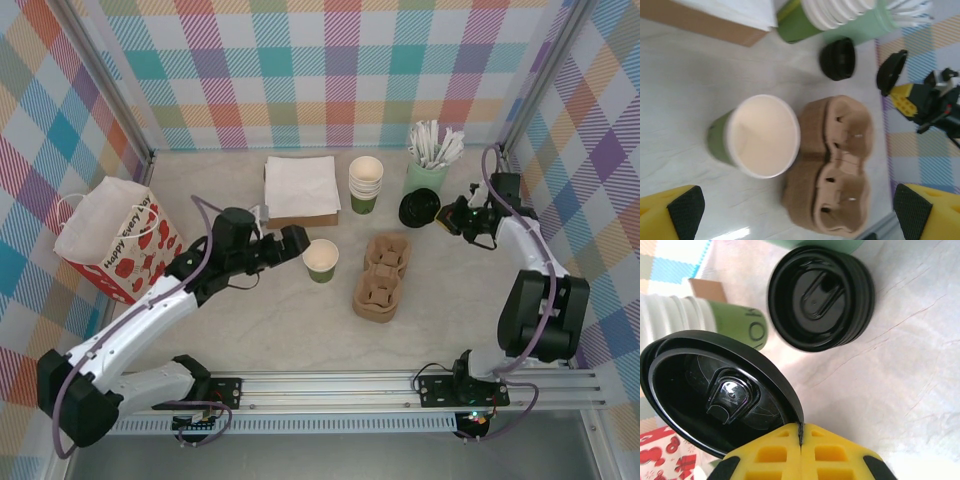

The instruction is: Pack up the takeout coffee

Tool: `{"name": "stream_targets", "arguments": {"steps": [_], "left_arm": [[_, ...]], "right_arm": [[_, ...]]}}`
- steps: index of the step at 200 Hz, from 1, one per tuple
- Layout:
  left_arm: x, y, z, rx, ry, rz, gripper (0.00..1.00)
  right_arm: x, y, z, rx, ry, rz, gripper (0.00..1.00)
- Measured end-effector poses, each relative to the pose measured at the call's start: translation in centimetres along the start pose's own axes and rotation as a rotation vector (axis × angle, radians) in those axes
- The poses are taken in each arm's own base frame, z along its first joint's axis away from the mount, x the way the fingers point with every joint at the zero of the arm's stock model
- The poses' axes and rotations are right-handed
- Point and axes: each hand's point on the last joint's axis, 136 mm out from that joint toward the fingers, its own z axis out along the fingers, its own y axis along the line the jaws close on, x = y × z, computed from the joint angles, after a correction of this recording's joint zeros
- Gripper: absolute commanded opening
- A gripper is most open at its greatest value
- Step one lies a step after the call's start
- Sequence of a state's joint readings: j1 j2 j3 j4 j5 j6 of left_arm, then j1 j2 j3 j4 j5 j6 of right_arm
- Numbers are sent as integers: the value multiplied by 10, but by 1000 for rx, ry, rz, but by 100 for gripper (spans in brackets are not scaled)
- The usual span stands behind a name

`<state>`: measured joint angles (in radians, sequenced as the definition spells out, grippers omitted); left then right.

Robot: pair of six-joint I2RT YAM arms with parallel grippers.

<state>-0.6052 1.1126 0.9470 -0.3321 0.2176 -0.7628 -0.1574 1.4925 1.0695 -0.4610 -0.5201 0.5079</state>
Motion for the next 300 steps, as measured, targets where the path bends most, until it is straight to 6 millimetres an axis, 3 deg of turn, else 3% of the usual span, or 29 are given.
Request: {"name": "stream_targets", "arguments": {"steps": [62,108,175,217,271,300], "left_arm": [[-2,-87,43,227,116,80,100],[15,-115,78,272,202,130,100],[33,-120,101,264,257,165,88],[31,-125,100,270,250,183,62],[36,-113,102,206,247,222,29],[36,-106,102,163,234,253,19]], "right_arm": [[44,46,-34,-171,48,-68,0],[85,83,-41,-259,148,-146,0],[129,106,-36,-288,291,-195,0],[144,114,-30,-290,345,-208,0],[144,114,-29,-288,349,-195,0],[143,116,-31,-285,347,-192,12]]}}
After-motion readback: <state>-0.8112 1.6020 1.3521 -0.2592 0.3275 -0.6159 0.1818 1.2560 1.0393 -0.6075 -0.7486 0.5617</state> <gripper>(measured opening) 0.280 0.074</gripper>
